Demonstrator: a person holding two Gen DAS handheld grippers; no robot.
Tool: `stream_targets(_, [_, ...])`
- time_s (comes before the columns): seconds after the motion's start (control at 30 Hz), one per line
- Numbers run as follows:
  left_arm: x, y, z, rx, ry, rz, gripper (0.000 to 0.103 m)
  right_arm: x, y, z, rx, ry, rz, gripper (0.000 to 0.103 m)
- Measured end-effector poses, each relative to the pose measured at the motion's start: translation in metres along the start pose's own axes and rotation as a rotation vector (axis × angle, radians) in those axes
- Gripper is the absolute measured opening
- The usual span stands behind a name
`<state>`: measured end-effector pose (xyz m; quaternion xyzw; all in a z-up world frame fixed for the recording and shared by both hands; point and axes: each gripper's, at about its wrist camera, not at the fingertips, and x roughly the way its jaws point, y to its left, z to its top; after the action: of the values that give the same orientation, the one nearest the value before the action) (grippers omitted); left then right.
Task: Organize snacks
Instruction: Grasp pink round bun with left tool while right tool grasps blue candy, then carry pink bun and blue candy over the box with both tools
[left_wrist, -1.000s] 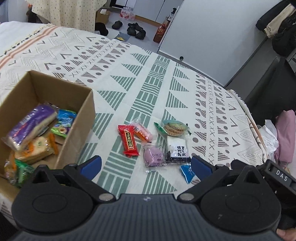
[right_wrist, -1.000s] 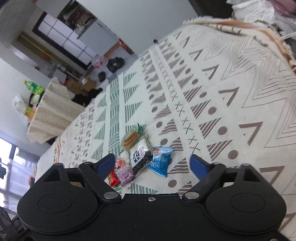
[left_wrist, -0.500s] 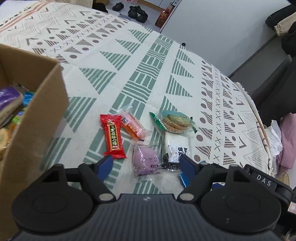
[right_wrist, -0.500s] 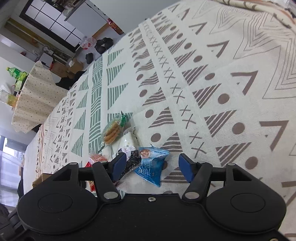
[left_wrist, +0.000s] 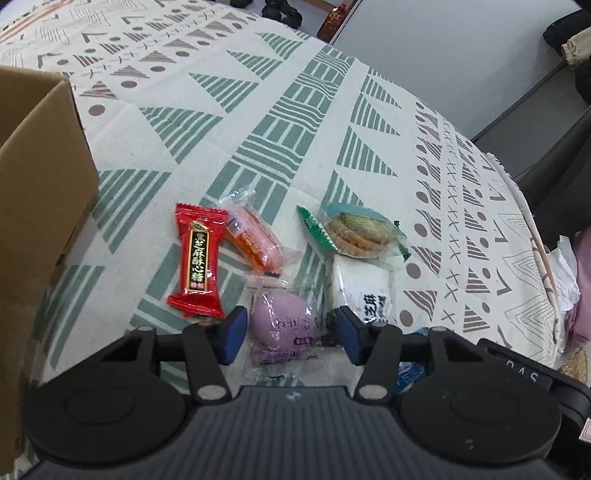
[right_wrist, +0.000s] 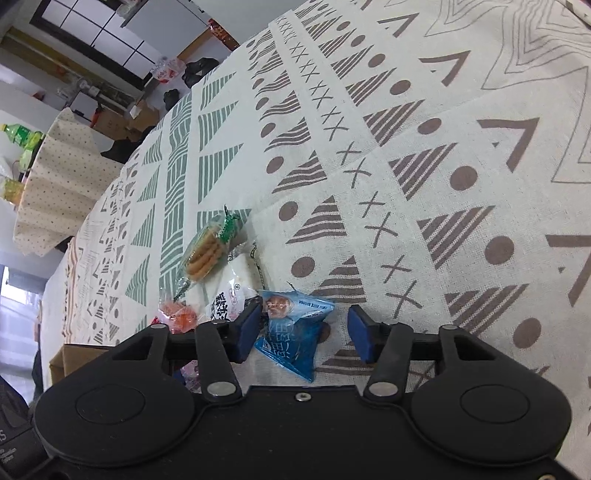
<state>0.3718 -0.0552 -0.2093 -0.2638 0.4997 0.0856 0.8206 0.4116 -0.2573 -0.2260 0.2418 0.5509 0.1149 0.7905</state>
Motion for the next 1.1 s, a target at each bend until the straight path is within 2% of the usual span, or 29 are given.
stream_targets(0.1, [0.001, 0.001, -0.001, 0.01, -0.007, 0.032, 0.035, 0.002, 0.0, -0.001, -0.014, -0.009, -0.016, 0.039])
stream_targets(0.23, [-0.007, 0.0, -0.001, 0.024, -0.013, 0.032, 0.032, -0.002, -0.001, -0.002, -0.017, -0.019, -0.019, 0.034])
stream_targets(0.43, [-0.028, 0.0, -0.007, 0.03, -0.04, 0.024, 0.031, -0.018, 0.004, -0.004, -0.03, -0.058, 0.013, 0.033])
stream_targets(1.1, [-0.12, 0.007, -0.011, 0.045, -0.207, 0.015, 0.031, -0.07, 0.042, -0.016, -0.114, -0.178, 0.193, 0.033])
